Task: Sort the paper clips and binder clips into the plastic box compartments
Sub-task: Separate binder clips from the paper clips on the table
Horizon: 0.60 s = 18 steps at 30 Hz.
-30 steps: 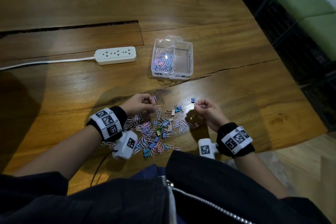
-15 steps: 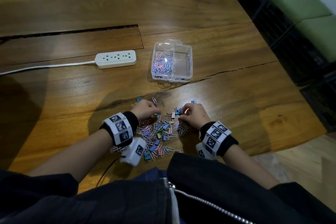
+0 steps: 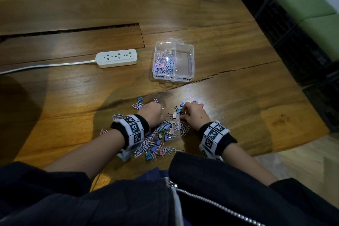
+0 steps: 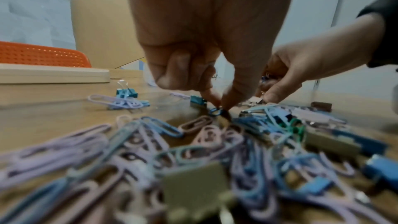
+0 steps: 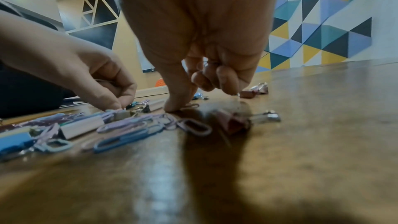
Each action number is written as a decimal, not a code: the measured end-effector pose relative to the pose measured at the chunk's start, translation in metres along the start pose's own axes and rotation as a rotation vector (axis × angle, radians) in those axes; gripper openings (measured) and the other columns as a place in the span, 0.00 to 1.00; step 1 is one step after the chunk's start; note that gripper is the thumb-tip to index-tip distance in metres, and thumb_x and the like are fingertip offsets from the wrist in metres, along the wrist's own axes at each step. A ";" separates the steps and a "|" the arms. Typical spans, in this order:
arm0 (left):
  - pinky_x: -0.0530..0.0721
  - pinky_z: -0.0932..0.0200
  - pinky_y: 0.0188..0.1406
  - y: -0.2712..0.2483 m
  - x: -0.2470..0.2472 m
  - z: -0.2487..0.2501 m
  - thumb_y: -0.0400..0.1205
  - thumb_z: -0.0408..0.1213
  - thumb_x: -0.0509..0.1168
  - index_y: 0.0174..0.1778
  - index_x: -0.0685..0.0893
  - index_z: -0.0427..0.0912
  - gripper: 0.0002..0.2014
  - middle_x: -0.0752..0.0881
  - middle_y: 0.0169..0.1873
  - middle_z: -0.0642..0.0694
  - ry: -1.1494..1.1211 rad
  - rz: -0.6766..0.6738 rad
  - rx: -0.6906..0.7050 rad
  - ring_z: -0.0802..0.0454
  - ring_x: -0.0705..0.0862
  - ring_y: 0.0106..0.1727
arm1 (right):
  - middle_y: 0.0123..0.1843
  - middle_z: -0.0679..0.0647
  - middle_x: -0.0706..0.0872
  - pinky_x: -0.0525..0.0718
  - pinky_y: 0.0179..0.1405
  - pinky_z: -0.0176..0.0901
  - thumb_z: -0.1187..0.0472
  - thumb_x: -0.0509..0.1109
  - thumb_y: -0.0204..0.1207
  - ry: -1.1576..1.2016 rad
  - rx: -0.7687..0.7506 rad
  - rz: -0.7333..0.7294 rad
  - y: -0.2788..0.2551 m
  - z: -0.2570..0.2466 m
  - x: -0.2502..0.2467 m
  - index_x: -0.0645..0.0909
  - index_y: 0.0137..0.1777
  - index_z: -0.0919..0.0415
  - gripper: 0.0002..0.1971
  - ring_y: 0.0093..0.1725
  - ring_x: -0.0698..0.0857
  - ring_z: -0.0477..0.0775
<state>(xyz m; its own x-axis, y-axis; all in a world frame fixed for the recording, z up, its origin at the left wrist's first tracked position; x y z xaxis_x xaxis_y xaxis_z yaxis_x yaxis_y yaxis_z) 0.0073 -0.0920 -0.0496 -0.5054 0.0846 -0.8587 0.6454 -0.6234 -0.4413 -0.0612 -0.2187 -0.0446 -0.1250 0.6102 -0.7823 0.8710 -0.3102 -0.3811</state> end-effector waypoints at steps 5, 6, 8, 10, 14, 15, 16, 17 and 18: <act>0.80 0.53 0.48 -0.001 -0.001 0.001 0.81 0.36 0.56 0.49 0.78 0.33 0.10 0.80 0.49 0.37 0.011 -0.036 0.092 0.42 0.81 0.49 | 0.56 0.59 0.77 0.78 0.55 0.42 0.63 0.65 0.77 -0.048 0.010 -0.056 0.003 -0.003 0.004 0.79 0.48 0.66 0.06 0.54 0.78 0.55; 0.81 0.53 0.47 -0.001 0.000 -0.001 0.81 0.36 0.57 0.46 0.77 0.35 0.08 0.79 0.46 0.39 -0.045 -0.050 0.085 0.44 0.81 0.46 | 0.55 0.59 0.78 0.79 0.51 0.41 0.63 0.64 0.78 -0.011 0.032 -0.065 0.002 -0.001 0.005 0.79 0.48 0.67 0.06 0.52 0.78 0.54; 0.80 0.55 0.39 0.000 0.000 -0.004 0.81 0.36 0.57 0.35 0.74 0.40 0.09 0.78 0.37 0.44 -0.298 -0.064 0.022 0.49 0.77 0.37 | 0.48 0.55 0.79 0.77 0.39 0.35 0.63 0.62 0.79 0.154 0.097 -0.058 -0.003 0.006 0.003 0.77 0.47 0.64 0.05 0.46 0.77 0.51; 0.72 0.61 0.27 0.001 0.002 -0.010 0.82 0.32 0.54 0.27 0.70 0.43 0.15 0.74 0.28 0.47 -0.736 -0.094 -0.112 0.54 0.72 0.28 | 0.41 0.50 0.78 0.72 0.30 0.31 0.64 0.62 0.79 0.421 0.153 -0.045 -0.010 0.016 -0.003 0.74 0.42 0.59 0.04 0.42 0.77 0.49; 0.63 0.71 0.11 -0.006 0.011 -0.007 0.71 0.29 0.52 0.23 0.67 0.42 0.10 0.73 0.17 0.47 -1.526 -0.426 -0.217 0.56 0.70 0.15 | 0.35 0.53 0.77 0.73 0.20 0.32 0.75 0.56 0.78 1.125 0.266 -0.102 -0.026 0.033 -0.008 0.75 0.44 0.60 0.11 0.28 0.76 0.46; 0.63 0.71 0.10 -0.007 0.011 -0.005 0.67 0.30 0.53 0.22 0.68 0.42 0.08 0.74 0.16 0.47 -1.593 -0.479 -0.206 0.55 0.71 0.15 | 0.33 0.54 0.75 0.72 0.22 0.34 0.75 0.53 0.78 1.227 0.292 -0.128 -0.029 0.037 -0.007 0.76 0.46 0.62 0.12 0.27 0.74 0.47; 0.63 0.72 0.10 -0.008 0.011 -0.004 0.65 0.31 0.55 0.21 0.68 0.43 0.07 0.74 0.16 0.47 -1.613 -0.498 -0.205 0.55 0.72 0.15 | 0.32 0.55 0.73 0.70 0.23 0.34 0.74 0.51 0.79 1.286 0.315 -0.152 -0.032 0.040 -0.006 0.76 0.46 0.64 0.13 0.28 0.72 0.48; 0.63 0.72 0.10 -0.007 0.011 -0.002 0.65 0.31 0.56 0.22 0.67 0.43 0.07 0.73 0.15 0.48 -1.611 -0.498 -0.214 0.55 0.71 0.15 | 0.33 0.55 0.73 0.70 0.25 0.35 0.71 0.50 0.80 1.321 0.329 -0.175 -0.035 0.042 -0.005 0.76 0.44 0.65 0.13 0.29 0.71 0.48; 0.61 0.72 0.09 -0.006 0.013 -0.002 0.68 0.32 0.58 0.23 0.65 0.44 0.10 0.72 0.14 0.50 -1.574 -0.481 -0.242 0.56 0.70 0.14 | 0.33 0.55 0.73 0.70 0.26 0.36 0.68 0.50 0.80 1.336 0.342 -0.192 -0.037 0.045 -0.002 0.76 0.41 0.65 0.13 0.28 0.72 0.48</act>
<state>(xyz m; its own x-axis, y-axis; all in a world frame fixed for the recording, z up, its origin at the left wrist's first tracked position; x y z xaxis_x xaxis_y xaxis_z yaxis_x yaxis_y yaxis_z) -0.0015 -0.0857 -0.0584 -0.6199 -0.6878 0.3776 0.2617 -0.6349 -0.7269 -0.1145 -0.2414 -0.0506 0.4844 0.8290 0.2795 0.7100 -0.1859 -0.6792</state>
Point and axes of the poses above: each hand's wrist, its own y-axis towards the middle knuckle, its own x-axis out of the palm, z = x × y, the point moved 5 cm from there along y, towards the middle knuckle
